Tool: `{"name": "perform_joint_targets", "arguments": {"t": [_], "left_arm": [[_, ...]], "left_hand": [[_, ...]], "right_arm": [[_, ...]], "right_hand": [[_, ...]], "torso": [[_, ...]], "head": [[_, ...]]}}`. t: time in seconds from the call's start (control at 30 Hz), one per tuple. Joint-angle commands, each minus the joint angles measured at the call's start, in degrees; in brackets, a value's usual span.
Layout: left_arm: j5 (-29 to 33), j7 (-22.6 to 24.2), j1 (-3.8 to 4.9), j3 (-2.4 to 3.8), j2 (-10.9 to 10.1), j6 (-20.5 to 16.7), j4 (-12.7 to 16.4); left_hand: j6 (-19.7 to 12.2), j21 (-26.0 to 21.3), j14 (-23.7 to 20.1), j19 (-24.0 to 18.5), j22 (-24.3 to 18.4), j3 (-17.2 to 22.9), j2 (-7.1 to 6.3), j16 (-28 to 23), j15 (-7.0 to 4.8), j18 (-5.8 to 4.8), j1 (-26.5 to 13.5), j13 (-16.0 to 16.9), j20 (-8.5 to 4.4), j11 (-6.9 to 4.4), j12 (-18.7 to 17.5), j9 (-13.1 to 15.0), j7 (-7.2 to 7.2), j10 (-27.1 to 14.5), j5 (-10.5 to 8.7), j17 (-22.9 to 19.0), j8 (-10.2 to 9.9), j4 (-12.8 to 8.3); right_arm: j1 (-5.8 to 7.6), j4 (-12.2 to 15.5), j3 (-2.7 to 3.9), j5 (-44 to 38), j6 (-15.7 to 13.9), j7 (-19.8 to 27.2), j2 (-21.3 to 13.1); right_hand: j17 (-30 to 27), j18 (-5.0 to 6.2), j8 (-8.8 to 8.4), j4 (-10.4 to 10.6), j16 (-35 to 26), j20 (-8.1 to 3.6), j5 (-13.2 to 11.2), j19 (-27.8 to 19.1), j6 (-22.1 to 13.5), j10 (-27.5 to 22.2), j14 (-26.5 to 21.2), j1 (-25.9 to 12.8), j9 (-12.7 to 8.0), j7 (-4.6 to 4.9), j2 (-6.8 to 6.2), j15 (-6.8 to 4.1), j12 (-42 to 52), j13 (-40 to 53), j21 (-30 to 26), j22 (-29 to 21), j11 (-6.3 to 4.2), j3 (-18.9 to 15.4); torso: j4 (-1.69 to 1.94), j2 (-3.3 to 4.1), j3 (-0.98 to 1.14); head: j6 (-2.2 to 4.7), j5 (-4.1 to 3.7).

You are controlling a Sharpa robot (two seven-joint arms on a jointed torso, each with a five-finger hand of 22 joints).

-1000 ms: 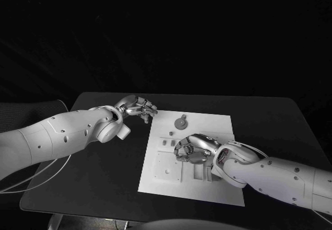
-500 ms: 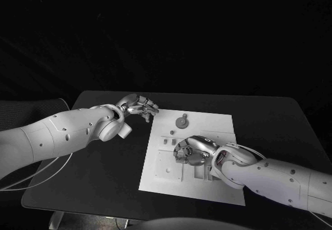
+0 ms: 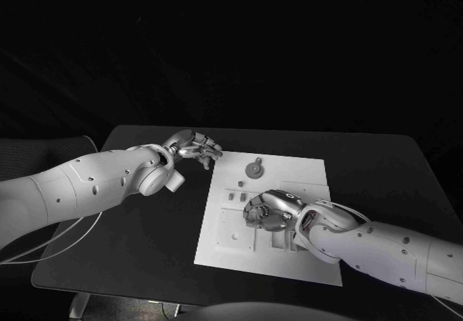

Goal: Assemble the parts on the task board

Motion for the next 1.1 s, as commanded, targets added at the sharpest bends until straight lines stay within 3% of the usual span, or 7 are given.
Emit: {"name": "perform_joint_targets", "arguments": {"t": [0.03, 0.67, 1.1], "left_arm": [[0.07, 0.24, 0.05, 0.03, 0.07, 0.75, 0.18], [-0.03, 0.11, 0.05, 0.03, 0.0, 0.76, 0.22], [-0.05, 0.08, 0.06, 0.03, 0.02, 0.8, 0.17]], "left_hand": [[-0.26, -0.27, 0.1, 0.12, 0.06, -0.27, 0.17, -0.31, 0.46, 0.67, -0.13, 0.07, -0.16, 0.29, -0.39, -0.08, 0.35, 0.27, -0.19, 0.08, 0.19, 0.07], [-0.27, -0.33, 0.11, 0.12, 0.07, -0.25, 0.22, -0.41, 0.47, 0.68, 0.01, 0.12, -0.16, 0.3, -0.47, -0.11, 0.36, 0.28, -0.18, 0.17, 0.2, 0.07], [-0.27, -0.37, 0.11, 0.13, 0.09, -0.25, 0.21, -0.46, 0.47, 0.67, 0.09, 0.15, -0.15, 0.3, -0.52, -0.12, 0.37, 0.29, -0.18, 0.23, 0.21, 0.07]], "right_arm": [[-0.06, -0.09, 0.0, -0.9, 0.46, 0.69, 0.21], [-0.15, -0.6, -0.02, -1.26, 1.04, 0.59, 0.4], [-0.15, -0.95, -0.47, -1.36, 1.25, 0.55, 0.54]], "right_hand": [[0.07, 0.46, 0.19, -0.14, 0.14, -0.03, 0.16, 0.26, 1.1, -0.11, -0.1, -0.38, 0.06, 1.38, -0.22, -0.36, -0.16, 0.09, 0.04, 0.65, -0.19, 0.11], [0.08, 0.46, 0.2, -0.15, 0.15, -0.04, 0.19, 0.24, 1.15, -0.12, -0.12, -0.35, 0.09, 1.37, -0.2, -0.35, -0.16, 0.11, 0.05, 0.66, -0.19, 0.14], [0.09, 0.46, 0.22, -0.16, 0.16, -0.05, 0.2, 0.23, 1.19, -0.13, -0.13, -0.33, 0.11, 1.37, -0.17, -0.35, -0.16, 0.13, 0.06, 0.67, -0.2, 0.15]], "torso": [[-0.03, -0.01, 0.02], [-0.01, 0.0, 0.0], [-0.07, -0.02, 0.07]], "head": [[-0.03, 0.0], [-0.16, 0.07], [-0.37, 0.1]]}}
